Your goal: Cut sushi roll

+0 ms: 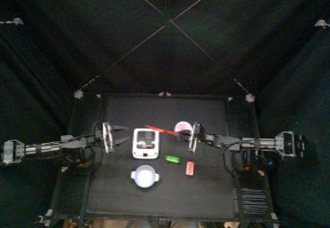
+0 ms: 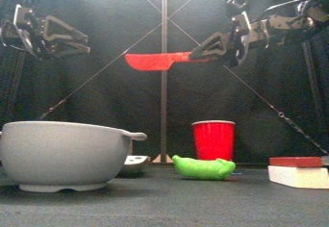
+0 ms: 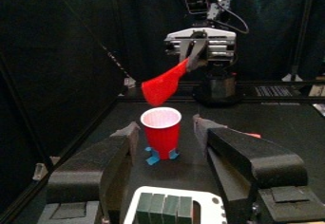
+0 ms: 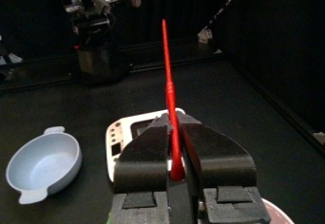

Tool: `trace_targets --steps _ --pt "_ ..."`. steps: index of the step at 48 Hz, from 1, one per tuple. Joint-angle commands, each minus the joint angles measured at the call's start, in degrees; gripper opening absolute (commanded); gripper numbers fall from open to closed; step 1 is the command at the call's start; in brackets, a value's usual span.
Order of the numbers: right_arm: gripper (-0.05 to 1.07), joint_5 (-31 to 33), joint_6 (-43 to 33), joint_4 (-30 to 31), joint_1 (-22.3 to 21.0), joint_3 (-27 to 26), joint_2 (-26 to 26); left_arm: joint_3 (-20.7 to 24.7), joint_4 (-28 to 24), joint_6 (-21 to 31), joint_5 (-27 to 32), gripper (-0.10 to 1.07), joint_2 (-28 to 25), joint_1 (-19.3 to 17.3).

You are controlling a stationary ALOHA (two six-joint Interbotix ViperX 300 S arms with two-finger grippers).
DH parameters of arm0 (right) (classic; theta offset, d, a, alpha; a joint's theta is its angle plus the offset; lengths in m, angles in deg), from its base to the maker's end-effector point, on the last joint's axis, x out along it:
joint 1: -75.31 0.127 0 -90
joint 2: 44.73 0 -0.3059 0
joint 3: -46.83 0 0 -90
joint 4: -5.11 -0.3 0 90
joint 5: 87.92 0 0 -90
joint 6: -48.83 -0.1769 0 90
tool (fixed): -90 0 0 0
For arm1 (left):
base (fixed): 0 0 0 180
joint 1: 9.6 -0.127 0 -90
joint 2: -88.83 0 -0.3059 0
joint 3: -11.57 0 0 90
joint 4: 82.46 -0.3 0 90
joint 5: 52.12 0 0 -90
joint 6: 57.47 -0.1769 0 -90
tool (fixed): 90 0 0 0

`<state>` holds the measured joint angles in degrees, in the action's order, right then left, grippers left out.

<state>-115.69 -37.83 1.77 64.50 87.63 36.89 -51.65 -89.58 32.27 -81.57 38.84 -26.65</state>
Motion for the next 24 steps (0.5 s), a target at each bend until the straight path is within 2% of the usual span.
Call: trace_targets --steps 1,11,24 --pt "0.3 -2.37 -0.18 1.32 0.53 -3.78 4.31 0.26 -1.23 -0.09 -0.53 0.86 -0.62 -0.26" --pt "0.31 -0.7 -0.44 7.29 2.46 -8.53 11.16 -1.05 -6.5 0.0 -0.7 0.86 -0.62 -0.09" --pt "0.31 -0.35 -0.18 8.88 4.04 -10.9 12.92 -2.02 -11.78 0.0 -0.79 0.86 -1.05 0.97"
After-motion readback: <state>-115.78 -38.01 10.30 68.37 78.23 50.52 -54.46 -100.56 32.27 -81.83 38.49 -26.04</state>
